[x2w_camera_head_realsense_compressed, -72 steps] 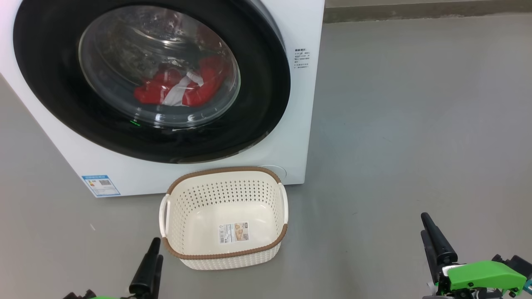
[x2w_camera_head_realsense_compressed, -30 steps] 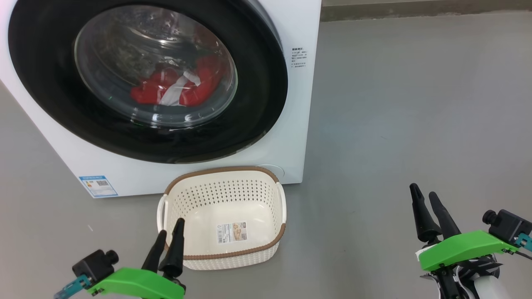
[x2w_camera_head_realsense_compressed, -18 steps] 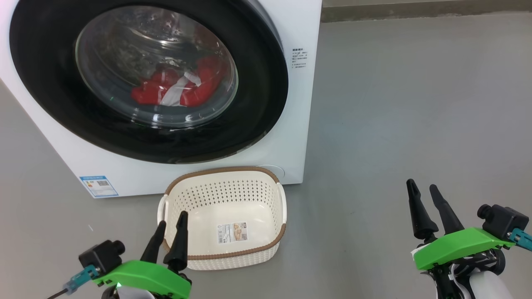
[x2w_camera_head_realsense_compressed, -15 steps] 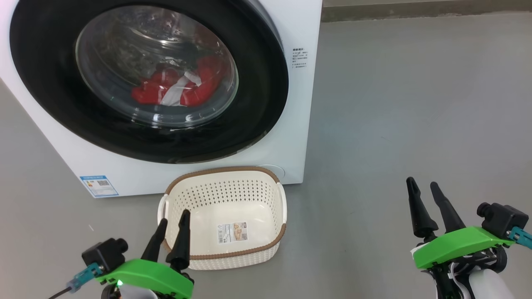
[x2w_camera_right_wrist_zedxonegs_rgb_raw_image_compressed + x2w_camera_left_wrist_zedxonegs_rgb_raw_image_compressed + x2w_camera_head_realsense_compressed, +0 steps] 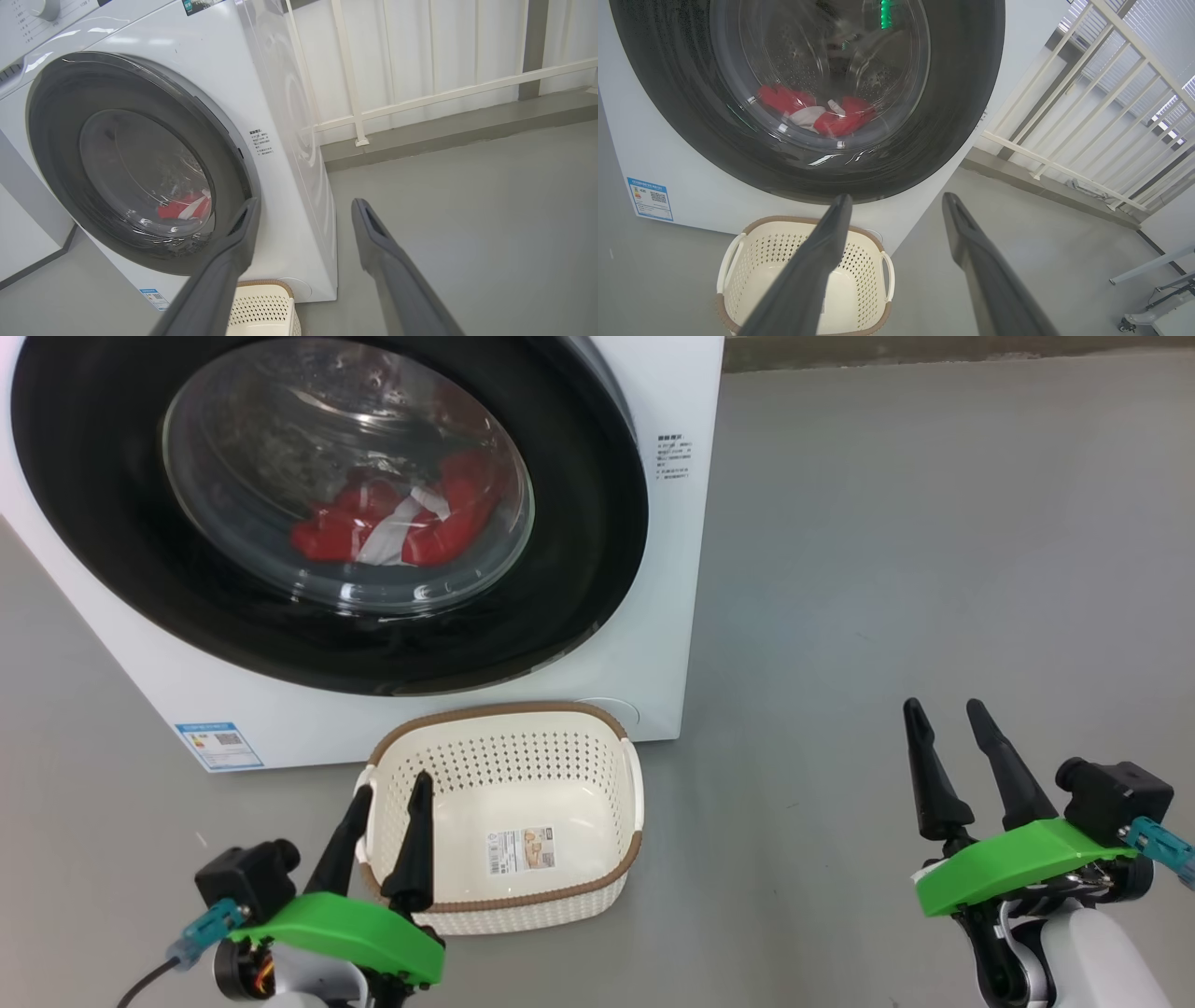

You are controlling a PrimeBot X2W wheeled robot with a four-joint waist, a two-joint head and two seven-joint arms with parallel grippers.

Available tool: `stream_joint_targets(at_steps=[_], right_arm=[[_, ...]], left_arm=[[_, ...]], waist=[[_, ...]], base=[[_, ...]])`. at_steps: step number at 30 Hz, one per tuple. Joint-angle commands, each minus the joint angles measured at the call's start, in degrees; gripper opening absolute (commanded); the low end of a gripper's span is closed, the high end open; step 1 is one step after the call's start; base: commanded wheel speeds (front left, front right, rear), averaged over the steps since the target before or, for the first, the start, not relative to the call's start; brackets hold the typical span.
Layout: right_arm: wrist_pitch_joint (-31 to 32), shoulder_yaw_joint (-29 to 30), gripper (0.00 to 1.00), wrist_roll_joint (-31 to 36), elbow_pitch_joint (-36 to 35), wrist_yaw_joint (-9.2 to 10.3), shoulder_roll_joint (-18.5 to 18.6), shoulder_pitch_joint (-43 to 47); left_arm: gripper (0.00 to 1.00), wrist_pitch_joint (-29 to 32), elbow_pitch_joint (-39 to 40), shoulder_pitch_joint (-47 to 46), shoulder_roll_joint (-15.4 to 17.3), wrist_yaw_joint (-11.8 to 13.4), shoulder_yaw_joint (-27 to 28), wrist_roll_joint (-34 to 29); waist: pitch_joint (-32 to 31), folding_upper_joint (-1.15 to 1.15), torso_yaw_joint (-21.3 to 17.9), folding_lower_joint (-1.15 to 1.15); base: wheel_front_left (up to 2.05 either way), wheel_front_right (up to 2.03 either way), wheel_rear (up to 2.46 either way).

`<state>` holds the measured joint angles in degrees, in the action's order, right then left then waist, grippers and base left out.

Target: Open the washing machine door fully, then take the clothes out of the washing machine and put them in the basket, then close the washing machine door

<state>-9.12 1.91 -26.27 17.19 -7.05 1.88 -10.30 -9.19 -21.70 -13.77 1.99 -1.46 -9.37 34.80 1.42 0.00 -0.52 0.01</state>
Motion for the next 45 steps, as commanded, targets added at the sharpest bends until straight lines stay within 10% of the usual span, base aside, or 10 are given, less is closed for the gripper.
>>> stream_joint_targets(at_steps=[1, 31, 45], right_arm=[[-0.9, -1.3, 1.0, 2.2, -1.7, -0.33, 0.5, -2.9], [-5.9, -3.7, 1.0, 22.3, -1.8, -0.44, 1.0, -6.8], [-5.9, -3.5, 1.0, 21.6, -2.4, -0.44, 1.0, -6.6]], left_arm=[[1.0, -0.8, 1.8, -2.9, 0.6, 0.4, 1.0, -2.0], [1.0, -5.8, 1.3, -6.9, 0.9, 2.1, -0.6, -19.8], [1.0, -5.8, 0.5, -6.9, 0.9, 2.1, -0.6, -19.0]], waist=[[0.1, 0.0, 0.0, 0.0], [0.3, 0.0, 0.5, 0.0], [0.6, 0.0, 0.4, 0.0]], base=[[0.0, 0.0, 0.0], [0.0, 0.0, 0.0], [0.0, 0.0, 0.0]])
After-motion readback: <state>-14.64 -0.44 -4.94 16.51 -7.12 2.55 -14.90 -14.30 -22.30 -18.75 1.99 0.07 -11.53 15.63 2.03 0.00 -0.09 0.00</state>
